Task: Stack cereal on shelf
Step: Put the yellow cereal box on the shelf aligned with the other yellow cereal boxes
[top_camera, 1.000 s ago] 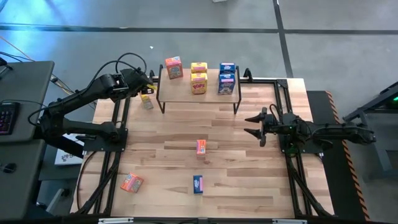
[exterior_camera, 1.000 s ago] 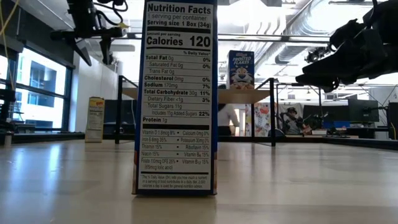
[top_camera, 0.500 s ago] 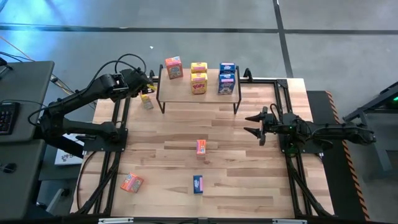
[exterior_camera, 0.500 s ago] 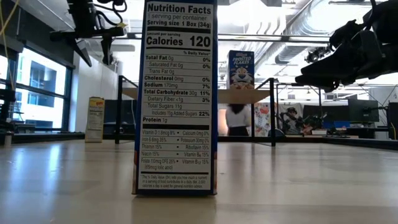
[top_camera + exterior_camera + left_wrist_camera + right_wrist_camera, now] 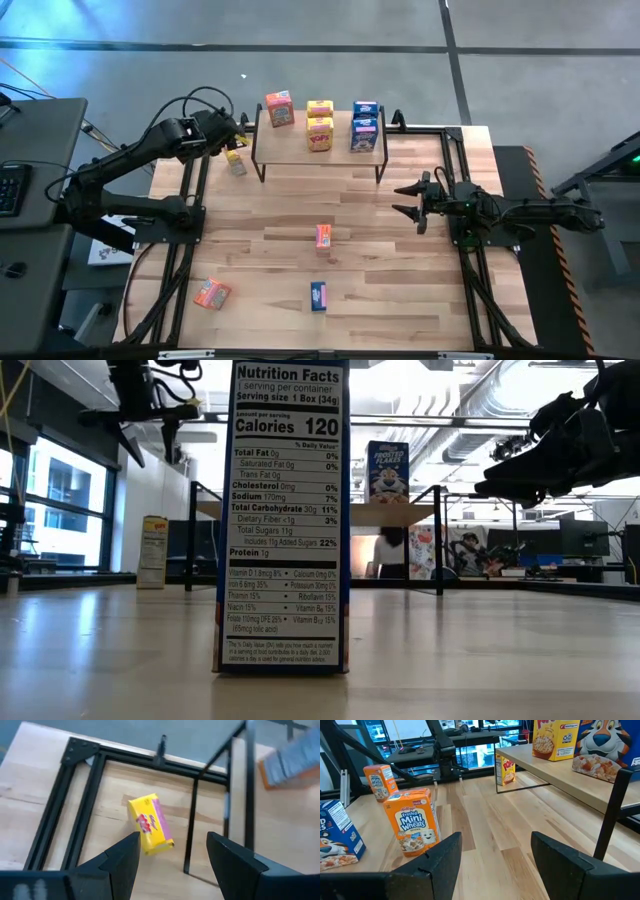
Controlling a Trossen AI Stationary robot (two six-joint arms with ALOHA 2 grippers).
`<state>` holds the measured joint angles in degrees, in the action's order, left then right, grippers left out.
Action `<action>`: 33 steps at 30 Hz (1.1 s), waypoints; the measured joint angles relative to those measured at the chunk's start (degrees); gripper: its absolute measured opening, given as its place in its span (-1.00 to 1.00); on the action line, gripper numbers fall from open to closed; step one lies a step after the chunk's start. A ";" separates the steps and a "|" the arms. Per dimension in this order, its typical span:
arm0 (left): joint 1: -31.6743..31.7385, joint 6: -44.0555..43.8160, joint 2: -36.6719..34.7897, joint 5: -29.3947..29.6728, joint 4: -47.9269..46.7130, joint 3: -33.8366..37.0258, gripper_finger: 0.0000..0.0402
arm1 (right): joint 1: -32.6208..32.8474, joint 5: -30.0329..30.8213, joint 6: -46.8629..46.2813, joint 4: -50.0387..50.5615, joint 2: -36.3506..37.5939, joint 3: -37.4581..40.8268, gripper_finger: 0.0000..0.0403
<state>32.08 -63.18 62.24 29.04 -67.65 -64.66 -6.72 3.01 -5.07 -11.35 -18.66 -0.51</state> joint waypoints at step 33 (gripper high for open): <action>9.12 -3.17 13.19 -6.74 0.98 0.00 0.54 | 0.00 0.00 -0.01 0.02 -0.02 0.04 0.15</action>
<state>41.20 -66.35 75.43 22.30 -66.67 -64.66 -6.72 3.01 -5.08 -11.33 -18.68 -0.47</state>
